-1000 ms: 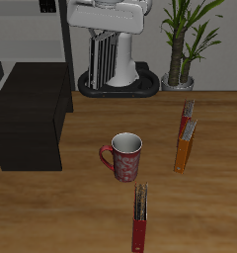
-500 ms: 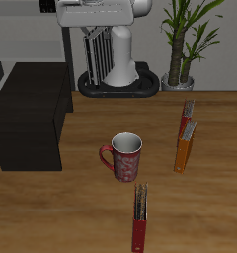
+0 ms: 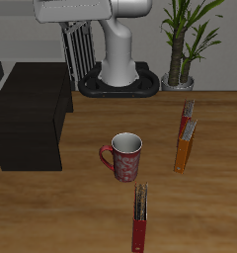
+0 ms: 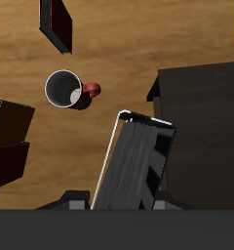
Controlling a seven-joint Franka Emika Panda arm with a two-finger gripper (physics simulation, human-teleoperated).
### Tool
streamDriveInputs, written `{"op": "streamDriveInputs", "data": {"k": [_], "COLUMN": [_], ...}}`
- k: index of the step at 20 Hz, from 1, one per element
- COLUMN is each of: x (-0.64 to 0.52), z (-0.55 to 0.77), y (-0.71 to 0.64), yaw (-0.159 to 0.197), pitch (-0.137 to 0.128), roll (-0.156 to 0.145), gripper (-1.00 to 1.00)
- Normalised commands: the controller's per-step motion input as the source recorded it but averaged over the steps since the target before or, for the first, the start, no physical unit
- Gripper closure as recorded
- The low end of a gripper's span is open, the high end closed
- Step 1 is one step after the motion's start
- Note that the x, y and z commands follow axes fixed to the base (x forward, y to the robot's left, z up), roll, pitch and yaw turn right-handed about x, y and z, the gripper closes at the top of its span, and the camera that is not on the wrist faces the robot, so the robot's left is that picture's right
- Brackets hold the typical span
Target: Place the striped book upright on top of the shelf
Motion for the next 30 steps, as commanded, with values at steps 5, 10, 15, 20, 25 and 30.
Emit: {"op": "streamDriveInputs", "data": {"k": [5,10,15,20,25,30], "x": [0.0,0.02,-0.04,-0.04,0.03,0.08], "z": [-0.01,-0.12,-0.09,-0.07,-0.18,-0.26], "y": [-0.28,-0.45,-0.28,-0.2,-0.18,-0.05], "yaw": [-0.016,-0.009,-0.031,-0.015,-0.033,-0.028], "pitch": [-0.013,0.001,-0.004,-0.019,-0.017,0.017], "roll": [0.013,-0.024,-0.037,-0.048,-0.044,-0.019], "gripper": [1.0,1.0,1.0,1.0,1.0,1.0]}}
